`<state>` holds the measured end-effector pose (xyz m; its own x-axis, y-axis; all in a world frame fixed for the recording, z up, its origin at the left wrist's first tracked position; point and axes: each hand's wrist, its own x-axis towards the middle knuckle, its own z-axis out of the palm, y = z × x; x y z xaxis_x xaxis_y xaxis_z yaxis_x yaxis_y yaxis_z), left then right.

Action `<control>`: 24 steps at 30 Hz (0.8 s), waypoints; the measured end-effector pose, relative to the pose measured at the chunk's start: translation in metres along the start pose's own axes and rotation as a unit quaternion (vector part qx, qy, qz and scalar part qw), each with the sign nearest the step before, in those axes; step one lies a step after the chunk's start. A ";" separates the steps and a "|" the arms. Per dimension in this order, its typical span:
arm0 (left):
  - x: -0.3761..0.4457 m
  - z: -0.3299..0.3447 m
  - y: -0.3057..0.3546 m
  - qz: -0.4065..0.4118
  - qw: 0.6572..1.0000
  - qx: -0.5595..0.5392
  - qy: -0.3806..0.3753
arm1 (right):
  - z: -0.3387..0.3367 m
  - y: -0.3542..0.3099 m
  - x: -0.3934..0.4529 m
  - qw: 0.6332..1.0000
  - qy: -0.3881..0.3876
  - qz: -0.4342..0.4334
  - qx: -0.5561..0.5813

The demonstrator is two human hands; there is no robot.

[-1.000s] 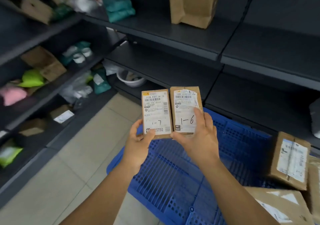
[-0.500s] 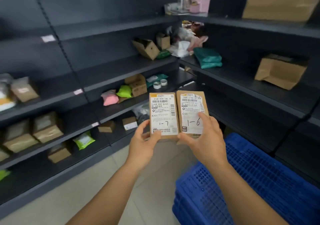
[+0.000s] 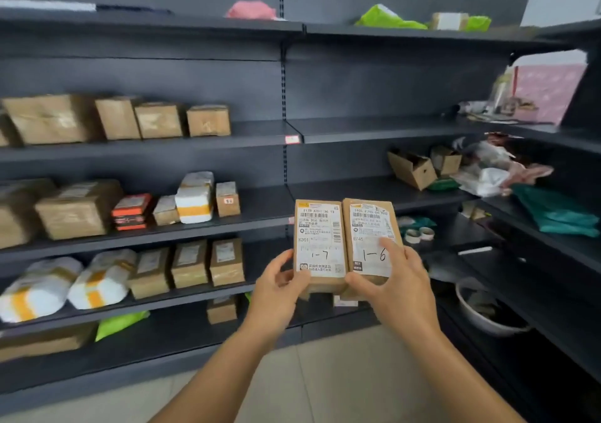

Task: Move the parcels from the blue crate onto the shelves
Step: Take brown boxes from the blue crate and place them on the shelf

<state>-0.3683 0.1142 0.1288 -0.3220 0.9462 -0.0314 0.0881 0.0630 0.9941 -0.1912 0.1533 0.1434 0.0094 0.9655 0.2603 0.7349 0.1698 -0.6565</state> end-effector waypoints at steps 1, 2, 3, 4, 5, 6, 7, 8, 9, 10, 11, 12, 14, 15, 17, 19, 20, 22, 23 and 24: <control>0.008 -0.009 0.001 -0.001 1.000 0.000 0.008 | 0.007 -0.010 0.008 1.000 -0.005 -0.008 -0.001; 0.015 -0.018 0.004 -0.003 1.000 0.000 0.016 | 0.013 -0.019 0.016 1.000 -0.009 -0.017 -0.004; 0.024 -0.026 0.005 -0.003 1.000 -0.002 0.025 | 0.020 -0.028 0.026 1.000 -0.015 -0.024 -0.006; 0.033 -0.032 0.007 -0.001 0.999 -0.005 0.035 | 0.026 -0.036 0.035 0.999 -0.019 -0.030 -0.005; 0.044 -0.038 0.010 0.002 0.999 -0.008 0.046 | 0.032 -0.044 0.046 0.999 -0.022 -0.036 -0.003; 0.054 -0.043 0.013 0.005 0.998 -0.010 0.055 | 0.039 -0.051 0.057 0.999 -0.023 -0.043 -0.001; 0.065 -0.048 0.016 0.008 0.998 -0.012 0.064 | 0.045 -0.058 0.069 0.998 -0.023 -0.053 0.002; 0.077 -0.052 0.019 0.009 0.997 -0.016 0.074 | 0.051 -0.064 0.082 0.998 -0.024 -0.066 0.004; 0.091 -0.057 0.020 0.007 0.996 -0.023 0.082 | 0.057 -0.070 0.097 0.997 -0.025 -0.079 0.007; 0.105 -0.061 0.021 0.003 0.996 -0.030 0.089 | 0.064 -0.076 0.112 0.996 -0.027 -0.088 0.010; 0.120 -0.064 0.022 -0.001 0.995 -0.033 0.096 | 0.070 -0.083 0.128 0.995 -0.028 -0.095 0.011; 0.135 -0.067 0.022 -0.004 0.994 -0.033 0.103 | 0.075 -0.090 0.147 0.995 -0.028 -0.098 0.013; 0.167 -0.072 0.023 -0.018 0.992 -0.034 0.117 | 0.085 -0.107 0.186 0.994 -0.024 -0.107 0.011; 0.183 -0.075 0.024 -0.026 0.991 -0.035 0.123 | 0.088 -0.116 0.206 0.993 -0.022 -0.118 0.006; 0.217 -0.078 0.022 -0.041 0.989 -0.032 0.137 | 0.097 -0.135 0.250 0.990 -0.021 -0.138 0.002; 0.236 -0.082 0.023 -0.048 0.988 -0.036 0.142 | 0.101 -0.153 0.280 0.987 -0.020 -0.157 -0.002; 0.248 -0.084 0.024 -0.048 0.987 -0.041 0.145 | 0.106 -0.162 0.298 0.986 -0.019 -0.164 0.002; 0.273 -0.088 0.023 -0.049 0.987 -0.052 0.145 | 0.116 -0.180 0.334 0.985 -0.020 -0.169 0.008; 0.283 -0.091 0.023 -0.050 0.987 -0.060 0.142 | 0.122 -0.188 0.349 0.985 -0.021 -0.172 0.011; 0.293 -0.094 0.023 -0.051 0.986 -0.067 0.141 | 0.128 -0.196 0.363 0.984 -0.023 -0.175 0.015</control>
<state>-0.5494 0.3627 0.1523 -0.5731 0.8105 -0.1212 -0.0782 0.0931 0.9926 -0.4184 0.4960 0.2764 -0.2712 0.8546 0.4428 0.6678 0.4984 -0.5528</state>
